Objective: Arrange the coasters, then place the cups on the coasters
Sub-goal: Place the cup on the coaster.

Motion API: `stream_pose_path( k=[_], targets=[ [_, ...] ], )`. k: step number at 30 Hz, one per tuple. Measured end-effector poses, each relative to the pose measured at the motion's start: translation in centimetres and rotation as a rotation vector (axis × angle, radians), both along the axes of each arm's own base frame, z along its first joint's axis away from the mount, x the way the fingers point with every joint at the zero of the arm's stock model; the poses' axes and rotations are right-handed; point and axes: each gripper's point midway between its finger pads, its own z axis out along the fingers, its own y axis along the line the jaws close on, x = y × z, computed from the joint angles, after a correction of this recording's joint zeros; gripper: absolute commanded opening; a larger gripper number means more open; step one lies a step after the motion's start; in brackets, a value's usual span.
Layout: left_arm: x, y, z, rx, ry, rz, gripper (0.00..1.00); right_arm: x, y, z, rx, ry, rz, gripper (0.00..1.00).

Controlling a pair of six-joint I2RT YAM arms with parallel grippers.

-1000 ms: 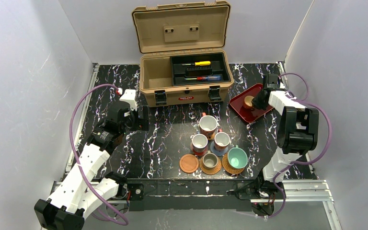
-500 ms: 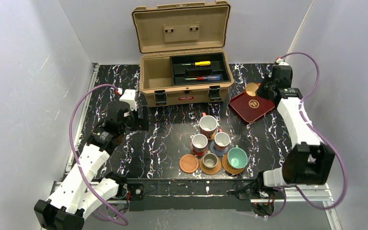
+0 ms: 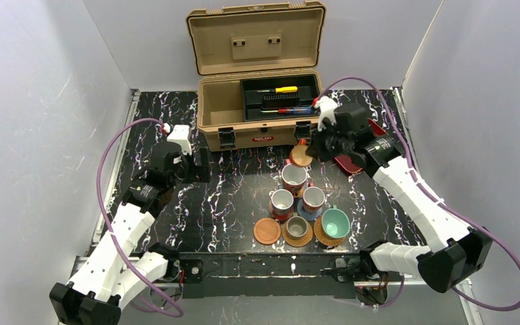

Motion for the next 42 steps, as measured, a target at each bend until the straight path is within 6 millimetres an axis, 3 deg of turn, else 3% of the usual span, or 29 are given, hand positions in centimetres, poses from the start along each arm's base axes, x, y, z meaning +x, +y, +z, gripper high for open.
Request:
stream_pose_path(
  k=[9,11,16,28,34,42],
  targets=[
    [2.1,1.4,1.9,-0.018,-0.042,0.074,0.99,-8.2,7.7,-1.0,-0.051,0.022,0.310,0.01],
    [2.8,1.5,2.5,-0.020,-0.068,0.082,0.99,-10.0,9.1,-1.8,-0.078,0.034,0.366,0.01],
    [3.4,2.2,3.0,-0.012,-0.097,0.111,0.99,-12.5,11.1,-4.5,-0.157,0.072,0.403,0.01],
    [3.3,2.6,2.0,0.006,-0.086,0.124,0.99,-16.5,13.8,-10.0,-0.237,0.108,0.328,0.01],
    [3.3,2.7,2.0,0.007,-0.086,0.124,0.99,-17.2,13.6,-12.1,-0.251,0.132,0.280,0.01],
    [3.3,2.6,2.0,0.006,-0.085,0.123,0.99,-17.1,13.1,-13.3,-0.252,0.153,0.232,0.01]
  ],
)
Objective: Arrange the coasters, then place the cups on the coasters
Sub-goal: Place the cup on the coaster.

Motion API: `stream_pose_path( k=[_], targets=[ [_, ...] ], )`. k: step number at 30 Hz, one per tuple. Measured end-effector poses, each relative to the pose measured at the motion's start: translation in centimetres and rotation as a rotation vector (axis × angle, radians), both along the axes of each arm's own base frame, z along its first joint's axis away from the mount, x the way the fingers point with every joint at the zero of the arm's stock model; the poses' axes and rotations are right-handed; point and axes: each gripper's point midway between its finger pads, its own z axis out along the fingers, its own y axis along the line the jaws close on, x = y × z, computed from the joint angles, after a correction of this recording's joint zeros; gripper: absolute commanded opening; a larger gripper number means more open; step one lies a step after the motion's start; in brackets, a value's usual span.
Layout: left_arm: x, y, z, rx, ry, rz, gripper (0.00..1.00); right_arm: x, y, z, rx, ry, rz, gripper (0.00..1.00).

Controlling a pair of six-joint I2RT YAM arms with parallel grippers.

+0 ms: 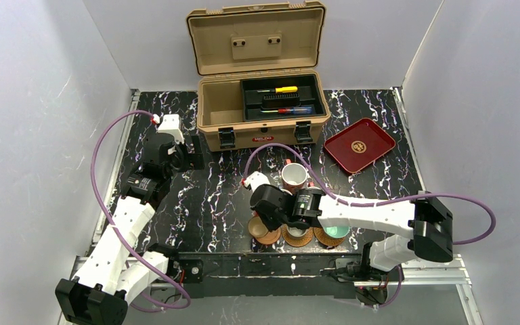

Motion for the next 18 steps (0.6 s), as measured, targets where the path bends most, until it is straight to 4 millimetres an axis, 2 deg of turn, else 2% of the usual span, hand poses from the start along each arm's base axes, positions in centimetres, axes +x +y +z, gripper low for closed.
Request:
stream_pose_path(
  k=[6,18],
  targets=[
    [0.0,0.0,0.0,0.000,0.000,0.000,0.99,-0.2,-0.7,-1.4,-0.029,0.016,-0.016,0.01],
    [0.0,0.0,0.0,0.000,0.001,0.000,0.99,-0.4,-1.5,-2.8,-0.060,0.029,-0.033,0.01]
  ],
)
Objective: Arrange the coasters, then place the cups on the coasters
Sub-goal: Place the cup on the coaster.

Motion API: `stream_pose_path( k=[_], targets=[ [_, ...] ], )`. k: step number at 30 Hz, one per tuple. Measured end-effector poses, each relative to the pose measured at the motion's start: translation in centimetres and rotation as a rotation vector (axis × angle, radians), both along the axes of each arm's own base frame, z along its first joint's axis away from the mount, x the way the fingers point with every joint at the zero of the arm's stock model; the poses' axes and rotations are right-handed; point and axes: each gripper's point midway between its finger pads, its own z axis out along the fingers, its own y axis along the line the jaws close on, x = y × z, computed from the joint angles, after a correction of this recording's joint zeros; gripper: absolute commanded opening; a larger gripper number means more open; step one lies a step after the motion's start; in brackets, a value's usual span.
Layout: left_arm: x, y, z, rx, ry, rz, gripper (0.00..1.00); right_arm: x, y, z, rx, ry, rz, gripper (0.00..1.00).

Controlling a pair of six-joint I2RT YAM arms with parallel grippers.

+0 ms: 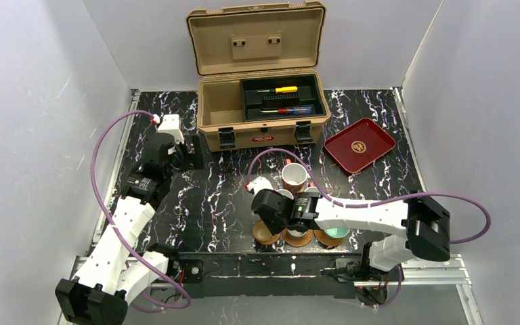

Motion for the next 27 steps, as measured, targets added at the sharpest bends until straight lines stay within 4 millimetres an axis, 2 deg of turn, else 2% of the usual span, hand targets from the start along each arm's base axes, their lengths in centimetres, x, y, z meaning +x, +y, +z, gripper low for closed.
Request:
stream_pose_path(
  k=[27],
  targets=[
    [0.0,0.0,-0.1,-0.002,0.003,-0.001,0.99,0.7,-0.7,-1.0,-0.030,-0.020,-0.054,0.01]
  ],
)
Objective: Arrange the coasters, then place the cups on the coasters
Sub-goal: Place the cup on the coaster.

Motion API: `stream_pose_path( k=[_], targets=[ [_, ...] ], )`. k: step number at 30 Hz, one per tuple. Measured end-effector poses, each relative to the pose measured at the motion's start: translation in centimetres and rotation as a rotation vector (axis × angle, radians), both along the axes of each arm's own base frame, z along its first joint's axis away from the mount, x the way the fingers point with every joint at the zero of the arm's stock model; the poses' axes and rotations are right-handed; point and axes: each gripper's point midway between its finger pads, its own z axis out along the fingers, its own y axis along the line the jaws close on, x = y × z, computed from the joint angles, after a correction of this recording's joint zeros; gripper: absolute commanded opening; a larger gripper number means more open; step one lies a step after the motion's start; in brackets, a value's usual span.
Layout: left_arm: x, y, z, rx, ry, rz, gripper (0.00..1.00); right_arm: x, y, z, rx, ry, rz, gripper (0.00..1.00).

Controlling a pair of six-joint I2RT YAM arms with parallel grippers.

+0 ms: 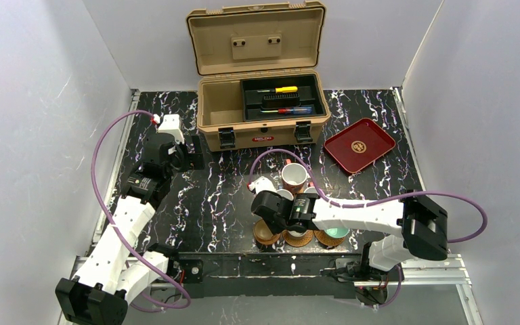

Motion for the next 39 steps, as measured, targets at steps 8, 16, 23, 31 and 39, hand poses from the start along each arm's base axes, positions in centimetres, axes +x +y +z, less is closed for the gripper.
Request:
stream_pose_path(
  k=[8,16,23,31,39],
  targets=[
    [0.1,0.0,-0.2,0.001,0.007,-0.001,0.99,0.2,-0.1,-0.2,-0.005,0.003,-0.009,0.01],
    [0.1,-0.1,-0.3,0.002,0.011,-0.001,0.99,0.3,-0.3,-0.6,-0.018,0.007,-0.016,0.01],
    [0.1,-0.1,-0.3,0.002,0.012,-0.001,0.99,0.4,-0.7,-1.0,-0.029,0.010,-0.022,0.01],
    [0.2,-0.1,-0.6,0.005,0.021,-0.001,0.99,0.7,-0.7,-1.1,-0.025,0.010,-0.029,0.01],
    [0.2,-0.1,-0.7,0.006,0.025,-0.001,0.99,0.8,-0.6,-1.2,-0.017,0.010,-0.033,0.01]
  ],
)
